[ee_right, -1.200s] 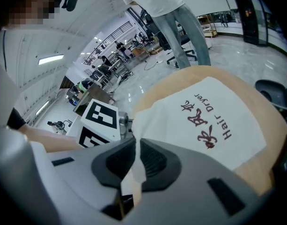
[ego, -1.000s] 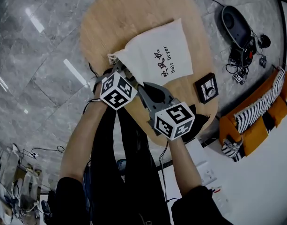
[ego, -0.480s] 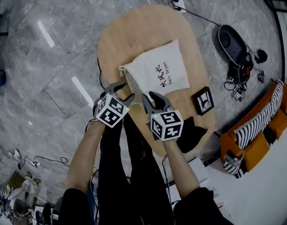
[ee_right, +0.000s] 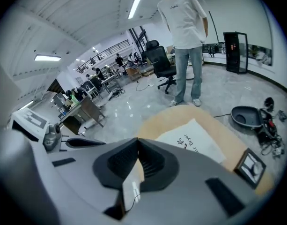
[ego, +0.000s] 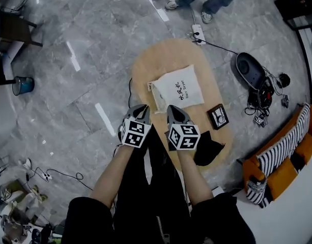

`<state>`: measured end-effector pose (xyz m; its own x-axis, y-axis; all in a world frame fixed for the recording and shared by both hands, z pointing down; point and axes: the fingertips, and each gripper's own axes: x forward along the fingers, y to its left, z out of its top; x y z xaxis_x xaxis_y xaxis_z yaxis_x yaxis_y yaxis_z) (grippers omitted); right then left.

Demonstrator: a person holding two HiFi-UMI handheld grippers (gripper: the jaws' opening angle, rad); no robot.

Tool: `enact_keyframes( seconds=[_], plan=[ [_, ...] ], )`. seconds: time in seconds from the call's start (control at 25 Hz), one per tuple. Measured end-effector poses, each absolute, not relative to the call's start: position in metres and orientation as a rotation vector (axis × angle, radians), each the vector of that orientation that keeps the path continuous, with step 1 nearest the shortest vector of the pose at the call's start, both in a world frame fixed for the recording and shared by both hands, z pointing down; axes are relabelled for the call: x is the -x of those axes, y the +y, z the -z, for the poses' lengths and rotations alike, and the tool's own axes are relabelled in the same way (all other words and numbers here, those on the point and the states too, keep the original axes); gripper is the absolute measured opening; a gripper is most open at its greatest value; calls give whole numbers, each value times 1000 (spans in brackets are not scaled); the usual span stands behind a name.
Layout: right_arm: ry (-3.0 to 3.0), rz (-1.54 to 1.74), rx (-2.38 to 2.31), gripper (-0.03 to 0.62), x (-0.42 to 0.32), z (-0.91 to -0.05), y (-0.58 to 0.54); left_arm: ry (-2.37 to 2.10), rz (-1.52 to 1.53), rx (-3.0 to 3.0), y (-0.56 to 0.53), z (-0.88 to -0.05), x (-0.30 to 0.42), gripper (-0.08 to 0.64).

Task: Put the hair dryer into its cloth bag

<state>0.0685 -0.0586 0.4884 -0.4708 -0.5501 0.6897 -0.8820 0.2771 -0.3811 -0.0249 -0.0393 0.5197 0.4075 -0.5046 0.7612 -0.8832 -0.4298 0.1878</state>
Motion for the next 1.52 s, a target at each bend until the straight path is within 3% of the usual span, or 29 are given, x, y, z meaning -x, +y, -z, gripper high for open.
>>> enact_keyframes(
  seconds=[0.76,1.52],
  plan=[
    [-2318,-821,-1443,9,-55,-309,46,-1292,-705,-2224,36,-336,43,14],
    [-2459,-627,-1418,8,-19,-240,72,-1407,-595,-2261,87,-282,68,14]
  ],
)
